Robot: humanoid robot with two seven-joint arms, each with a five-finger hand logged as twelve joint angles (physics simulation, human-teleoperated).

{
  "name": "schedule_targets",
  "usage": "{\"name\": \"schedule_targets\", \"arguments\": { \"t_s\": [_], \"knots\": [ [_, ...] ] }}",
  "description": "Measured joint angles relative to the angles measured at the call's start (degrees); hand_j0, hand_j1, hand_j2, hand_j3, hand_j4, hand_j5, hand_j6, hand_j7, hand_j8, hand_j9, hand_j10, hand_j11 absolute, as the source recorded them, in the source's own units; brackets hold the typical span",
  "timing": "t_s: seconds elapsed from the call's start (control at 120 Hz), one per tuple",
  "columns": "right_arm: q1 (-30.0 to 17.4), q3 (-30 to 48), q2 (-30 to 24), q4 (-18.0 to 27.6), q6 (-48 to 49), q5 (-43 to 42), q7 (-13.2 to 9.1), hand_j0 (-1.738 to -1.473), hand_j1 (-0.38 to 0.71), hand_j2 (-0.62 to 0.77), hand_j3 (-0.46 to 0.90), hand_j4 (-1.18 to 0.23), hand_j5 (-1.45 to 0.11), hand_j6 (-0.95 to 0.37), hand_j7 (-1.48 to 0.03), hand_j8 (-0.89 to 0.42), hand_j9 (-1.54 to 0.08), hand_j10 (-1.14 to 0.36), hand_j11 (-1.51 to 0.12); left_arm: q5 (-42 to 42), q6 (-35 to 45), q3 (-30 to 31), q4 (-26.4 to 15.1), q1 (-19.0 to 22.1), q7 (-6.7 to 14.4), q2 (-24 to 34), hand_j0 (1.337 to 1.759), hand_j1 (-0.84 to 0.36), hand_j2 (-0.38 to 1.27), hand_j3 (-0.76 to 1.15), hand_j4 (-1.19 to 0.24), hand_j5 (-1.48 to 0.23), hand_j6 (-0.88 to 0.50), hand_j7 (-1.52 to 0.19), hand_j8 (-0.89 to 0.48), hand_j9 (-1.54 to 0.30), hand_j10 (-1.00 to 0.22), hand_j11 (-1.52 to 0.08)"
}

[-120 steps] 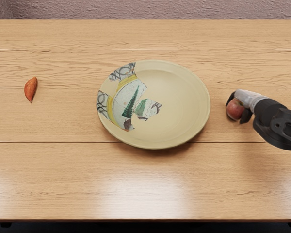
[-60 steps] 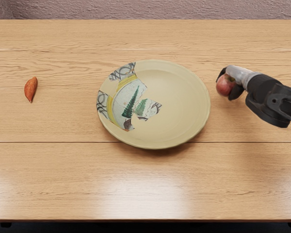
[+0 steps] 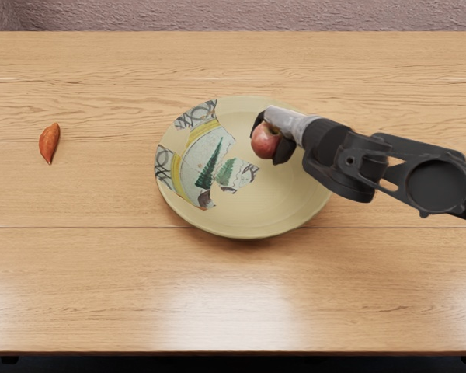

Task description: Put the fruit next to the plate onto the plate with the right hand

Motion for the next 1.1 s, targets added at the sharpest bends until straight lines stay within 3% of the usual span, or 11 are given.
{"name": "schedule_targets", "arguments": {
  "t_s": [0.175, 0.317, 0.5, 0.667, 0.817, 1.1],
  "knots": [
    [-1.3, -0.8, 2.3, -1.6, 0.0, 0.0, 0.0, -1.652, 0.20, -0.08, 0.00, -0.44, -0.75, -0.35, -0.74, -0.42, -0.76, -0.55, -0.76, 0.0, 0.0, 0.0, 0.0, 0.0, 0.0, 0.0, 1.658, 0.06, 0.05, 0.00, -0.24, -0.32, -0.24, -0.32, -0.24, -0.32, -0.24, -0.32],
    [-1.6, 0.4, 2.0, -0.4, -0.2, 2.0, 0.0, -1.655, -0.05, -0.04, 0.00, -0.24, -0.40, -0.19, -0.39, -0.23, -0.40, -0.29, -0.40, 0.0, 0.0, 0.0, 0.0, 0.0, 0.0, 0.0, 1.658, 0.06, 0.05, 0.00, -0.24, -0.32, -0.24, -0.32, -0.24, -0.32, -0.24, -0.32],
    [1.1, 4.2, -4.2, 5.5, 0.8, 9.2, 0.0, -1.657, -0.21, -0.02, 0.00, -0.12, -0.19, -0.10, -0.18, -0.11, -0.19, -0.14, -0.19, 0.0, 0.0, 0.0, 0.0, 0.0, 0.0, 0.0, 1.658, 0.06, 0.05, 0.00, -0.24, -0.32, -0.24, -0.32, -0.24, -0.32, -0.24, -0.32],
    [2.0, 11.8, -11.5, 7.0, 15.0, 22.6, 0.0, -1.658, -0.26, -0.01, 0.00, -0.07, -0.11, -0.06, -0.11, -0.07, -0.11, -0.08, -0.11, 0.0, 0.0, 0.0, 0.0, 0.0, 0.0, 0.0, 1.658, 0.06, 0.05, 0.00, -0.24, -0.32, -0.24, -0.32, -0.24, -0.32, -0.24, -0.32],
    [2.0, 15.4, -19.7, 3.8, 33.5, 38.0, 0.0, -1.658, -0.29, -0.01, 0.00, -0.05, -0.07, -0.05, -0.07, -0.05, -0.07, -0.06, -0.07, 0.0, 0.0, 0.0, 0.0, 0.0, 0.0, 0.0, 1.658, 0.06, 0.05, 0.00, -0.24, -0.32, -0.24, -0.32, -0.24, -0.32, -0.24, -0.32],
    [1.3, 12.8, -31.5, -0.3, 39.7, 60.3, 0.0, -1.658, -0.31, -0.01, 0.00, -0.04, -0.05, -0.04, -0.05, -0.04, -0.05, -0.04, -0.05, 0.0, 0.1, -0.1, -0.2, -0.3, 0.0, 0.0, 1.658, 0.06, 0.05, 0.00, -0.24, -0.32, -0.24, -0.32, -0.24, -0.32, -0.24, -0.32]
  ]
}}
